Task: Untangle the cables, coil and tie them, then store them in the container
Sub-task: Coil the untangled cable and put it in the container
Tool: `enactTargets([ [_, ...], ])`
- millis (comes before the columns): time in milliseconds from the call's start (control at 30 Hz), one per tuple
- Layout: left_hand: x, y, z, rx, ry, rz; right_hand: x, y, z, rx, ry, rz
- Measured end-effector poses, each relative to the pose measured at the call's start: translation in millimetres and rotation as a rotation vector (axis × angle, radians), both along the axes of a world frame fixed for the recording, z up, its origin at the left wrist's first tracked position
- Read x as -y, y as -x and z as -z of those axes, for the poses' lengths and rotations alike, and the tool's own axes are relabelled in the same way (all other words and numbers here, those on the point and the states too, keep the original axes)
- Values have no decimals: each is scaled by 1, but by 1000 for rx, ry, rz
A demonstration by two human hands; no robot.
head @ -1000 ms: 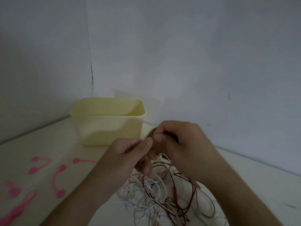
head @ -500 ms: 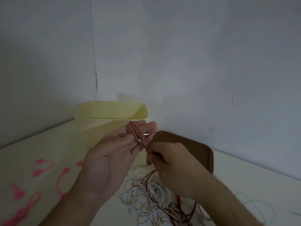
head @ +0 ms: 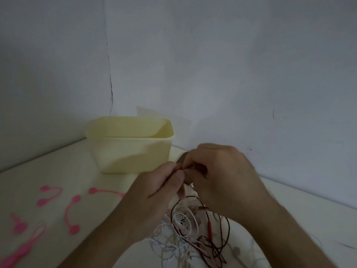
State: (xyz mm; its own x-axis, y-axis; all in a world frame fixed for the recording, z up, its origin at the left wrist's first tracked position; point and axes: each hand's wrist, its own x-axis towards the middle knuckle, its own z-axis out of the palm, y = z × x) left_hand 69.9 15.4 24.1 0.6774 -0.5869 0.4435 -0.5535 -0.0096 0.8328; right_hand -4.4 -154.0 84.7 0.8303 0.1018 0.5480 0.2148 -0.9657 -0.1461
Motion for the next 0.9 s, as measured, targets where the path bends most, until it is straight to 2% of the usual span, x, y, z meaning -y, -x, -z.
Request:
enactTargets([
  [100, -1, -4, -6, -238, 113, 113, 5, -7, 6, 1, -159, -63],
  [200, -5, -5, -11, -422, 277, 217, 5, -12, 11, -89, -358, -117],
  [267, -7, -4, -14, -542, 438, 302, 3, -14, 15, -162, -410, -117],
  [367, -8, -5, -18, -593, 594, 349, -5, -13, 18, -222, -420, -114],
  [567, -12, -9, -25, -666, 737, 202, -8, -10, 14, -282, -574, -100],
  [700, -11, -11, -23, -673, 718, 88, -8, -6, 8, -267, -675, -135],
  [900, -13, -17, -19, -686, 670, -123, 1, -7, 4, -199, -863, -19],
])
